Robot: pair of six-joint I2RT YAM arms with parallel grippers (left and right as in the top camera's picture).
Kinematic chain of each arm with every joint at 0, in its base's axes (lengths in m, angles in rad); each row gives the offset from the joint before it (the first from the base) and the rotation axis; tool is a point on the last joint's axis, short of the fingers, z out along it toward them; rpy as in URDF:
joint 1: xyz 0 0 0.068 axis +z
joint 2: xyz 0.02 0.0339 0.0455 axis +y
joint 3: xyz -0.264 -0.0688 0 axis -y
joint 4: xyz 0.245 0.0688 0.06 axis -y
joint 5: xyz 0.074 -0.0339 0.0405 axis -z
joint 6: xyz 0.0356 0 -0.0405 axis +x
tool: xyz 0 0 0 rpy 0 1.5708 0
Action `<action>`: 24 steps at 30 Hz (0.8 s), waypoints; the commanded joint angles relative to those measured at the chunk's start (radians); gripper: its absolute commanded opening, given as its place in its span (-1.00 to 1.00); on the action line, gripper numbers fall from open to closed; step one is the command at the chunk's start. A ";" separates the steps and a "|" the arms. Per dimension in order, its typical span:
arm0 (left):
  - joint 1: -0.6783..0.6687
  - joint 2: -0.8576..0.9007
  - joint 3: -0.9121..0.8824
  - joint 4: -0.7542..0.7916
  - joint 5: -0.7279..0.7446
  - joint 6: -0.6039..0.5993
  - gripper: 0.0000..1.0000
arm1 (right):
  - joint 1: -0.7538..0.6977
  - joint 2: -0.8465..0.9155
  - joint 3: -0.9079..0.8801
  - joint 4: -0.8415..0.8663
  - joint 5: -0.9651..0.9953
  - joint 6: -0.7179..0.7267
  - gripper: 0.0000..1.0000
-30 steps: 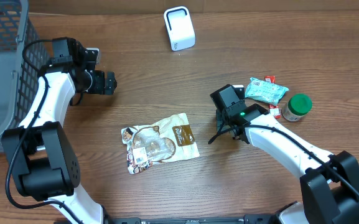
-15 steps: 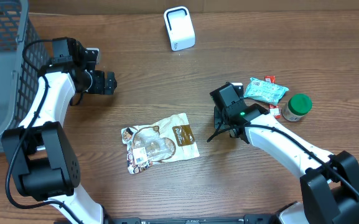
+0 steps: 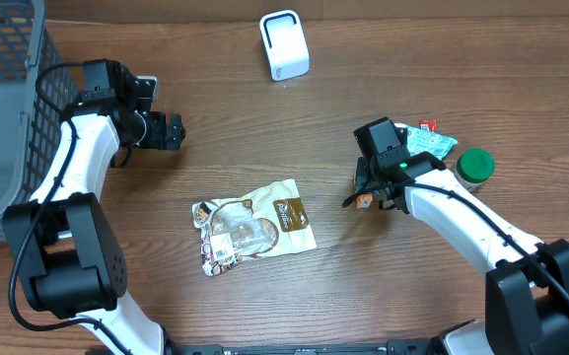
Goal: Scan the item barcode
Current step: 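Lower the right gripper and grasp the orange Kleenex tissue pack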
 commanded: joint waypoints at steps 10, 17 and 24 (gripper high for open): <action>-0.007 -0.034 0.021 0.001 0.004 0.008 0.99 | -0.013 -0.014 -0.005 -0.018 -0.146 0.002 -0.73; -0.007 -0.034 0.021 0.001 0.004 0.008 0.99 | -0.013 -0.014 -0.020 -0.012 -0.266 0.001 -0.69; -0.007 -0.034 0.021 0.001 0.004 0.008 0.99 | -0.013 -0.014 -0.020 -0.011 -0.264 -0.003 -0.61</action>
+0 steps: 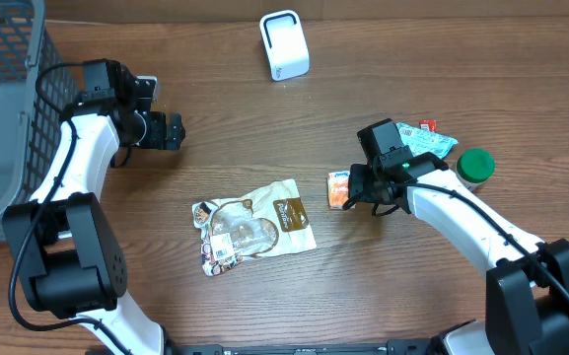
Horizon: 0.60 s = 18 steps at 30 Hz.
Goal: Scan the item barcode
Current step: 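Lower the right gripper and grasp the orange Kleenex tissue pack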
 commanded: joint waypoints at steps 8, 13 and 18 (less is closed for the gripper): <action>-0.007 -0.034 0.021 0.001 0.004 0.008 0.99 | -0.005 -0.010 -0.010 0.005 -0.016 -0.006 -0.61; -0.007 -0.034 0.021 0.001 0.004 0.008 1.00 | -0.005 0.010 -0.010 0.006 -0.017 -0.006 -0.61; -0.007 -0.034 0.021 0.002 0.004 0.008 1.00 | -0.004 0.034 -0.010 0.011 -0.022 -0.029 -0.55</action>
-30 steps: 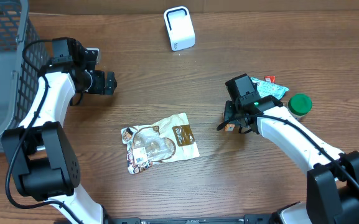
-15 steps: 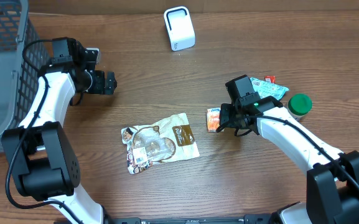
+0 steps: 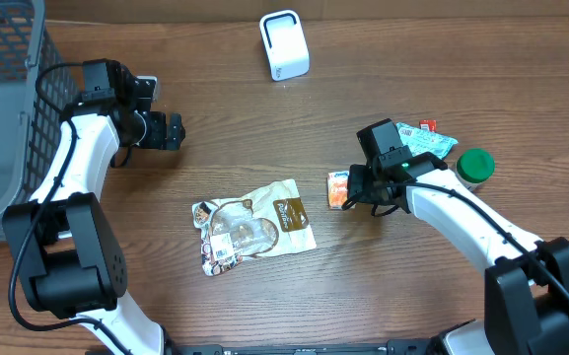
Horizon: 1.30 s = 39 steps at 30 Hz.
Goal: Scan the item barcode
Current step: 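Lower the right gripper and grasp the orange Kleenex tissue pack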
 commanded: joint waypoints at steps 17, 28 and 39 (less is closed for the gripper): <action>-0.007 -0.034 0.021 0.001 0.004 0.008 0.99 | -0.004 0.108 -0.010 0.073 -0.053 -0.028 -0.53; -0.007 -0.034 0.021 0.001 0.004 0.008 1.00 | -0.004 0.150 -0.010 0.072 -0.054 -0.028 -0.53; -0.007 -0.034 0.021 0.001 0.004 0.008 0.99 | -0.004 0.150 -0.017 0.064 -0.050 -0.027 -0.54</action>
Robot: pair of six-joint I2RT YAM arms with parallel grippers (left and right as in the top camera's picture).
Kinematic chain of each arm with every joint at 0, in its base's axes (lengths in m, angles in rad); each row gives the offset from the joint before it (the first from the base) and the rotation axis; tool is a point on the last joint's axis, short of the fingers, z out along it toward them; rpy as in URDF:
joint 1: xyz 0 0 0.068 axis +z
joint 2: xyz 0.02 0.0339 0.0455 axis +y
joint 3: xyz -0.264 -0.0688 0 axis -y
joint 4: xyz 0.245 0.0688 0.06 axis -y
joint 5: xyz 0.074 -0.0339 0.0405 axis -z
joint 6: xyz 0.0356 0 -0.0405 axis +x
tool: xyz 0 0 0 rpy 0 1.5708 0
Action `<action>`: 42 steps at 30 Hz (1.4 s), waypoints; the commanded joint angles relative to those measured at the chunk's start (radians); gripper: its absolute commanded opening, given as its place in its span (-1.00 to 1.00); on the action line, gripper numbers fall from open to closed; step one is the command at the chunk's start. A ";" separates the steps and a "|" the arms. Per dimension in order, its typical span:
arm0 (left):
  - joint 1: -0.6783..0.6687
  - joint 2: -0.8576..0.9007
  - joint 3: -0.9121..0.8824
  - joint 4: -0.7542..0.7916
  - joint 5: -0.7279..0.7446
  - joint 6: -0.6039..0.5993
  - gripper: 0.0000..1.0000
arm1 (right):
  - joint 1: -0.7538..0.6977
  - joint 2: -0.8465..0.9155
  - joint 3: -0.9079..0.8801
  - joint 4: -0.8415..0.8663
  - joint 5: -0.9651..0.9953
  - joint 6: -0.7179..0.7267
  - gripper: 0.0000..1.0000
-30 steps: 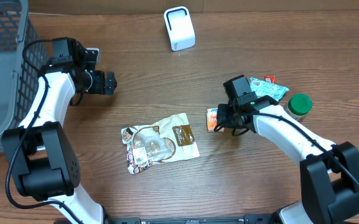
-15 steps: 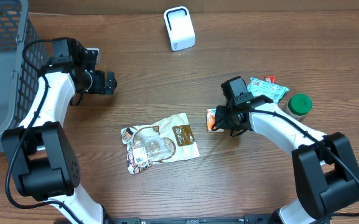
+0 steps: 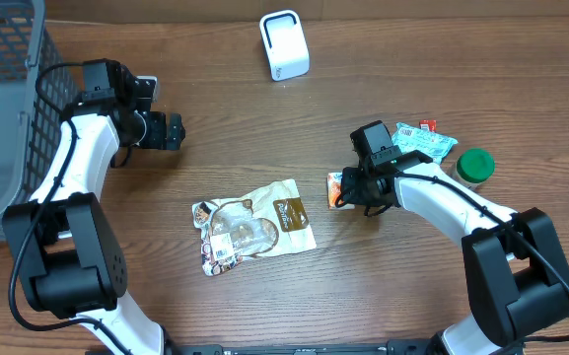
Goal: Scan the item barcode
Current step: 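Lower the right gripper and grasp the orange Kleenex tissue pack, then lift the tissue pack and hold it against the white scanner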
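A small orange and white packet (image 3: 335, 188) sits at the tips of my right gripper (image 3: 347, 187), right of the table's middle. The fingers look shut on the packet's right end, which they hide. The white barcode scanner (image 3: 284, 44) stands at the far edge, well apart from the packet. My left gripper (image 3: 173, 131) hovers at the left with nothing in it; whether its fingers are open or shut does not show.
A brown and white snack pouch (image 3: 254, 225) lies flat at centre. A green-lidded jar (image 3: 475, 166), a teal packet (image 3: 425, 144) and a small red item (image 3: 428, 125) sit behind the right arm. A grey mesh basket (image 3: 3, 99) fills the left edge.
My right gripper has shifted slightly up and left, and its arm now bends differently. Less of the orange packet shows under the fingers. The left arm has not moved.
At first my right gripper pointed down with only a sliver of orange packet at its tips. At the two later moments the packet showed face-up left of the gripper. Now the gripper sits a little further back with the packet partly covered.
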 commanded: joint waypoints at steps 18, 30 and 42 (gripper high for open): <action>-0.007 -0.034 0.021 0.000 0.004 0.008 0.99 | -0.004 0.035 -0.042 0.010 0.001 -0.006 -0.56; -0.007 -0.034 0.021 0.000 0.004 0.008 1.00 | -0.004 0.034 -0.039 0.013 0.003 -0.006 -0.93; -0.007 -0.034 0.021 0.000 0.004 0.008 1.00 | -0.015 -0.103 0.184 -0.148 0.002 -0.112 -0.93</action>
